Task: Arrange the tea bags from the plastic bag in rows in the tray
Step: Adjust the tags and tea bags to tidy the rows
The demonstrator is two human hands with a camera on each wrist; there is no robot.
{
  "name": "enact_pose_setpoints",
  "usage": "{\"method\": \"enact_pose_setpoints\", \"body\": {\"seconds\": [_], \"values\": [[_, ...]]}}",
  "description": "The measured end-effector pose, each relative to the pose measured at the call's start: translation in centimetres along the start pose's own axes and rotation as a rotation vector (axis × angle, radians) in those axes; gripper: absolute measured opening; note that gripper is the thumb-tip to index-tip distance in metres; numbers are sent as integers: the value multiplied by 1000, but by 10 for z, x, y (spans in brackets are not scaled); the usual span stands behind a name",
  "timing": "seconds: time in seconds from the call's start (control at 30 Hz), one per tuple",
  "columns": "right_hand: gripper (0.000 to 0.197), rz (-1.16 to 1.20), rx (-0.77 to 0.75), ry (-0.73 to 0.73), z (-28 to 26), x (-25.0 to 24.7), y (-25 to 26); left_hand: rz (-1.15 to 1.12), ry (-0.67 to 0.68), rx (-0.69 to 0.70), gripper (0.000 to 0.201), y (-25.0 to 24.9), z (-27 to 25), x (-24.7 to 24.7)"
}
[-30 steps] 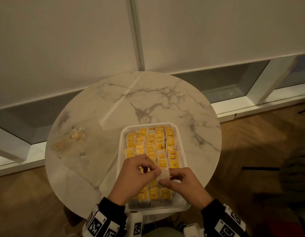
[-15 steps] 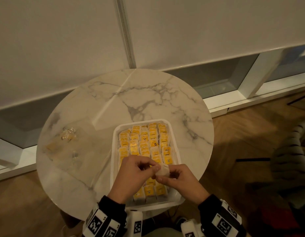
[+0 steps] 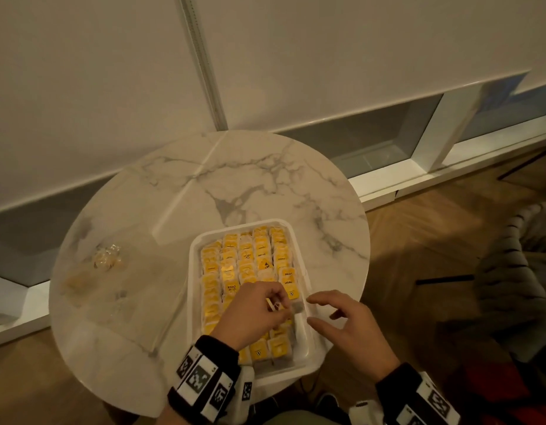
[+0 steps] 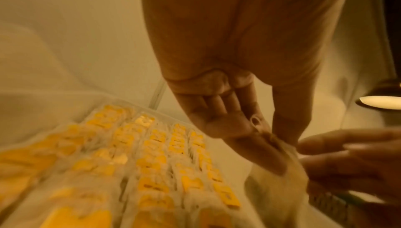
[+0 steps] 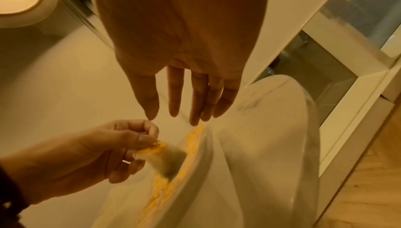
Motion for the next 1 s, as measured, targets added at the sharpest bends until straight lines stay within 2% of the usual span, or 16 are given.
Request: {"method": "enact_pose_setpoints", "body": {"seconds": [0.17,0.3,0.47,0.83,0.9,1.0], "values": [[37,-76,61,-16,-6,-7,-22,307,111,78,19,0,18,13],[50,-99,154,39,-9,-5,-39,406,184,129,20,-9,27,21],[46,-48,190,68,-6,-4,-46,455,203,117,23,-11,41,30],[37,-27,225,140,-4,-5,-51,575,59,-23,23,-14,63,23],[36,-17,235,147,-5,-5,-52,570,5,-17,24,-13,59,18],[36,-5,238,154,-6,-6,-53,559,-30,42,15,-15,48,12]]}}
Point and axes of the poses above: each hand's wrist, its own z-axis towards the middle knuckle, its own x-axis out of the palm, y = z × x, the point moved 5 cm from there along z, towards the middle knuckle, and after that the axes turned 8 degrees about z, right-handed, at the moved point
